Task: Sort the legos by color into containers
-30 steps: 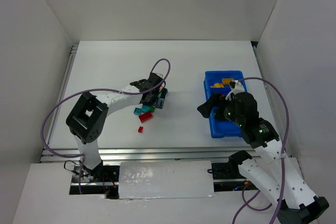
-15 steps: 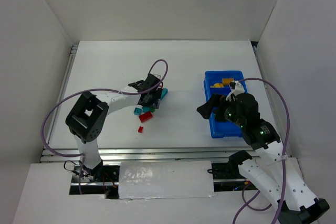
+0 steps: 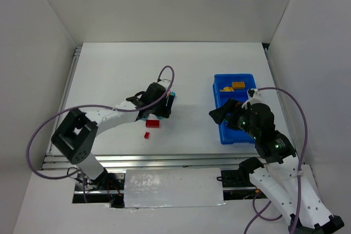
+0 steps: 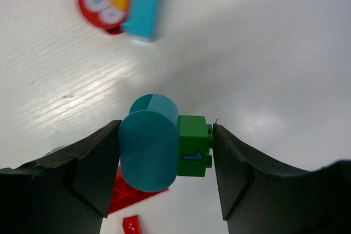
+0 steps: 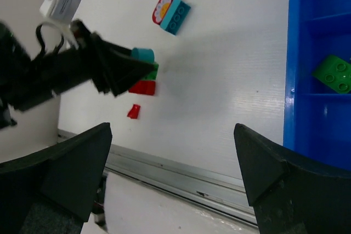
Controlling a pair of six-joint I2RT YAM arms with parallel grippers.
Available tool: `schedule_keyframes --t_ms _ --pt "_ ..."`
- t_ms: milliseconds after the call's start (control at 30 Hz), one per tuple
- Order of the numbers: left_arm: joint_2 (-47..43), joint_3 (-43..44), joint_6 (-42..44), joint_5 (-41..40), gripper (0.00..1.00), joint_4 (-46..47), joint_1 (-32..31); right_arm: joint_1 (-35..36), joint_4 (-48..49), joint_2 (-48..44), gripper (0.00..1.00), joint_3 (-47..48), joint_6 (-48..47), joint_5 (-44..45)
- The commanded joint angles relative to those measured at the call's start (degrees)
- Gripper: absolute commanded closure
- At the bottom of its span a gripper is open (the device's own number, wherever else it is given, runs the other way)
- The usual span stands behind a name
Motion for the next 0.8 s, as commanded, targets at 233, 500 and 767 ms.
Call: schedule_keyframes --t_ms 233,500,767 --pt "-24.8 -17.2 11.6 10.4 1.0 27.4 -15.1 0.4 5.7 1.1 0.06 -1.0 11.7 -2.6" --pt "-26.6 -14.6 16.7 11.5 1.0 23.9 -21.8 5.5 10.9 5.9 0.19 -2.9 11.6 -13.1" --pt "-24.4 -10.2 18.8 9.7 0.98 22.6 -25.0 17.1 10.6 10.7 0.19 -3.2 11.3 -8.4"
